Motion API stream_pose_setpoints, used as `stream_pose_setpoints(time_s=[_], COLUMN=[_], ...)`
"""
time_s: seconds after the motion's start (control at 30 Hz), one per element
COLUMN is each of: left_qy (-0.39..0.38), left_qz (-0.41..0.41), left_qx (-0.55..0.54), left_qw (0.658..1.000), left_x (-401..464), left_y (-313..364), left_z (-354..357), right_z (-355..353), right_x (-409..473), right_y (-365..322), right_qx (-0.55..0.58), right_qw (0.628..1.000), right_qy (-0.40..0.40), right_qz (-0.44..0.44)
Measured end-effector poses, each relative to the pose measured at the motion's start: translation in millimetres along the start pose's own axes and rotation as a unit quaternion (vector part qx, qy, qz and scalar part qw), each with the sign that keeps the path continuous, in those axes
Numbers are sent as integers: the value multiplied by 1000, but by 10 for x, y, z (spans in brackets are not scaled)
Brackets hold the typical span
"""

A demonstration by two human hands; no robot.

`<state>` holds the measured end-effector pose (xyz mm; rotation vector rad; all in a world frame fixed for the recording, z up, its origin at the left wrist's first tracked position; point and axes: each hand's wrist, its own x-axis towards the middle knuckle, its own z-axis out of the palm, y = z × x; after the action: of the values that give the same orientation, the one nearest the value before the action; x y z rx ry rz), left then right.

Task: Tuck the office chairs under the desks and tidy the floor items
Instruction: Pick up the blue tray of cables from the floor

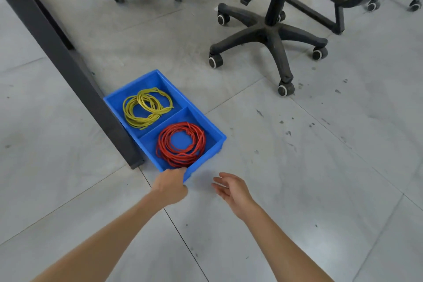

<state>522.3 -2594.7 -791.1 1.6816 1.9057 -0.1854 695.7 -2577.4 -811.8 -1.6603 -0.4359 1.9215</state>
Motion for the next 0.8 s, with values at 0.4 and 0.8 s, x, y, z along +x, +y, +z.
stream_pose_setpoints(time_s=[0.4, 0.8], left_qy=[-150, 111], left_qz=[142, 86], left_qx=[-160, -309], left_qw=[965, 941], left_x=[-281, 212], left_y=[1082, 574], left_z=[605, -36], right_z=[-766, -914], right_x=[-249, 11], right_y=[49, -200], right_qx=[-41, -131], right_qw=[985, 968], right_qy=[167, 202], right_qz=[-37, -70])
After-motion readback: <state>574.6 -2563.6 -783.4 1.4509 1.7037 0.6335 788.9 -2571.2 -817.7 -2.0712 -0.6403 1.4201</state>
